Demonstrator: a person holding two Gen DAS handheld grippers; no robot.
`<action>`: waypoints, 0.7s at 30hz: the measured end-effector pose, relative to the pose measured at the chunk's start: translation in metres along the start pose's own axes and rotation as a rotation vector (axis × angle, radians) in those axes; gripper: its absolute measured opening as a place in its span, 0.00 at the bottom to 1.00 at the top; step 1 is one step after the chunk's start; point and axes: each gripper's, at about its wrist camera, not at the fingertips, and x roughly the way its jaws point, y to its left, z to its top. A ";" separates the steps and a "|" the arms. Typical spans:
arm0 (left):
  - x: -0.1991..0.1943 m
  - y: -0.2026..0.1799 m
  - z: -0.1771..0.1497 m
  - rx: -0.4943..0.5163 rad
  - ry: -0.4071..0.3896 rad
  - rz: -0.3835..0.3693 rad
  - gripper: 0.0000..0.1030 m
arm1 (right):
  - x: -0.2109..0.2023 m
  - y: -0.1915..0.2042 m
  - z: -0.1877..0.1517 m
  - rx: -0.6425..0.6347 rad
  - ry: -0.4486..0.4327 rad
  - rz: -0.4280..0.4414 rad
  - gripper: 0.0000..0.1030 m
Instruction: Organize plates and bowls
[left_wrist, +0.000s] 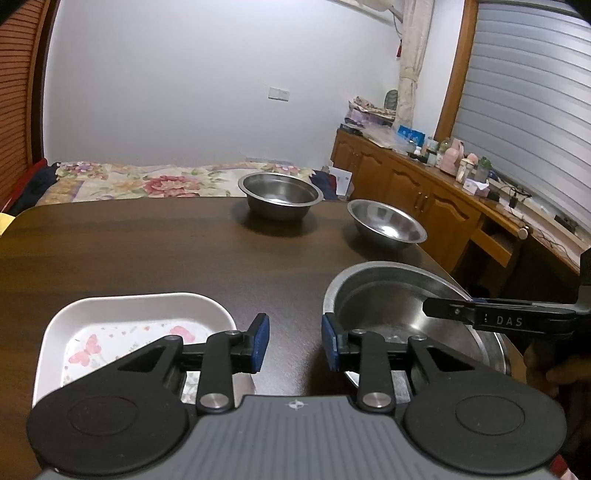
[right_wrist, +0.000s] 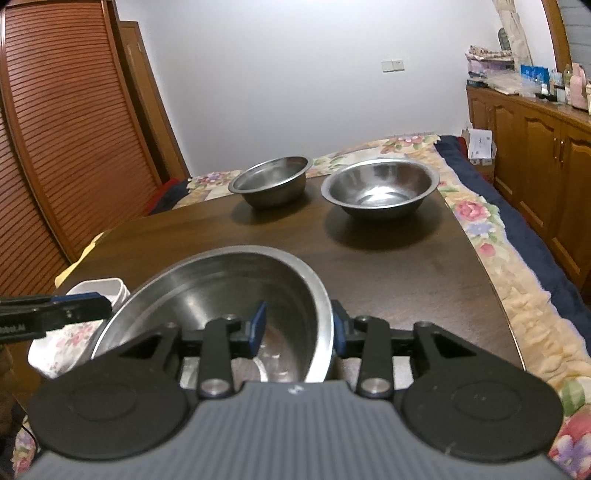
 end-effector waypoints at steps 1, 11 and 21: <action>0.000 0.001 0.001 -0.002 -0.001 0.000 0.32 | 0.001 -0.001 0.001 0.002 0.001 0.002 0.38; -0.004 0.000 0.012 0.008 -0.023 0.006 0.32 | 0.005 0.001 0.007 -0.026 -0.004 -0.008 0.52; 0.002 -0.020 0.051 0.084 -0.053 -0.033 0.44 | -0.010 -0.017 0.024 -0.059 -0.036 -0.054 0.59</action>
